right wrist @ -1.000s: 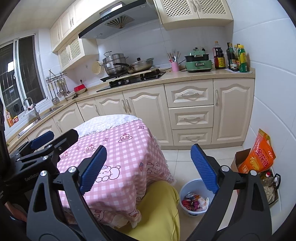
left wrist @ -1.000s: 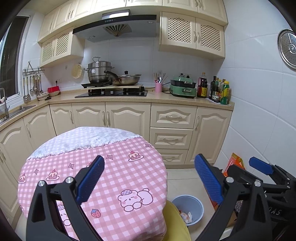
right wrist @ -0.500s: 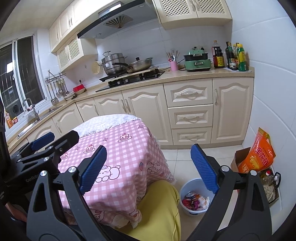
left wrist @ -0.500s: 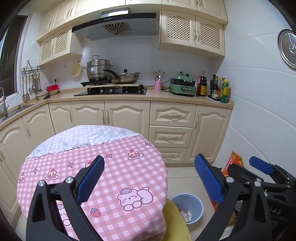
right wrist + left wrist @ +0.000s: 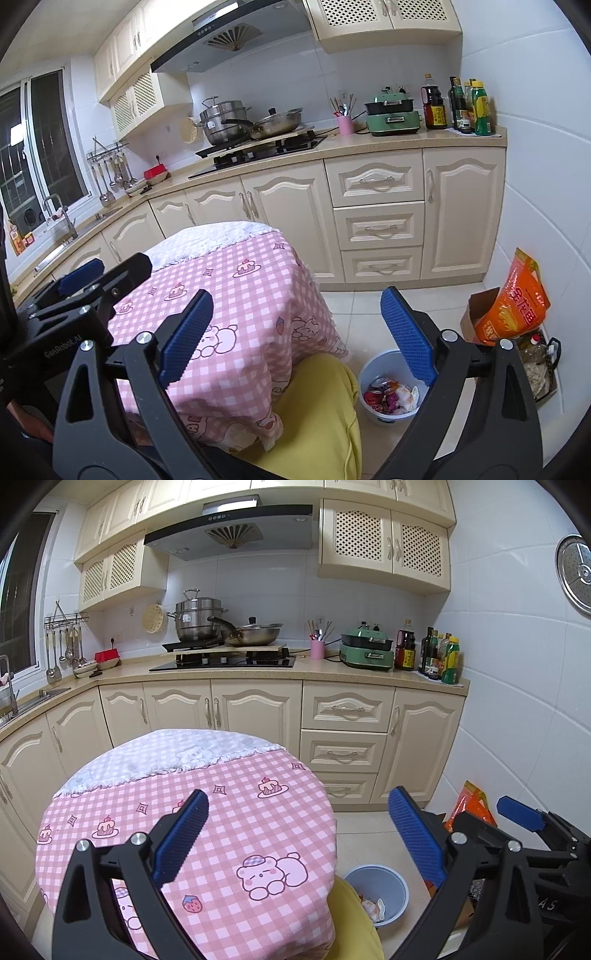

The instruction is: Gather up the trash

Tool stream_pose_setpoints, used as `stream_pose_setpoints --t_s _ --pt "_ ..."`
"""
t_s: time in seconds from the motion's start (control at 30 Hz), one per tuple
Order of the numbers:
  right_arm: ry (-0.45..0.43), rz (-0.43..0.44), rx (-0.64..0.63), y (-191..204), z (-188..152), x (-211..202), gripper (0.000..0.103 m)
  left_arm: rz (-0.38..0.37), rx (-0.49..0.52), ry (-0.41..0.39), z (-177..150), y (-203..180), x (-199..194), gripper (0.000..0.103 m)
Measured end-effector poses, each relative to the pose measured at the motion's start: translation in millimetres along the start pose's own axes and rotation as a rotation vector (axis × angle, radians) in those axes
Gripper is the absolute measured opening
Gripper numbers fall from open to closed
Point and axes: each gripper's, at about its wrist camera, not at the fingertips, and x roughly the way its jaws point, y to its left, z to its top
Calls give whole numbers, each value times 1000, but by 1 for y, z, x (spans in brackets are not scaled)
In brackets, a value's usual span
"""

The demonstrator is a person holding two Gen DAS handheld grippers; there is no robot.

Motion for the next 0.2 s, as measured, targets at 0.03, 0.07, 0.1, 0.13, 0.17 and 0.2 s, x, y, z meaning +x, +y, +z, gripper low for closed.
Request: stream_pose_setpoints --t_s 0.03,0.07,0.1,0.13,0.17,0.2 --pt "2 1 2 0 -1 0 91 0 -1 0 0 0 0 96" --pt "3 3 4 -1 -1 1 91 0 0 0 0 0 0 96" --pt "3 2 4 -1 -1 1 91 0 1 0 0 0 0 96" --pt "3 2 3 -1 -1 1 91 0 1 0 0 0 1 96" --pt "3 2 4 -1 -1 1 91 0 0 1 0 0 1 96" --pt "4 3 4 -1 -1 1 91 -1 -1 2 0 0 1 96"
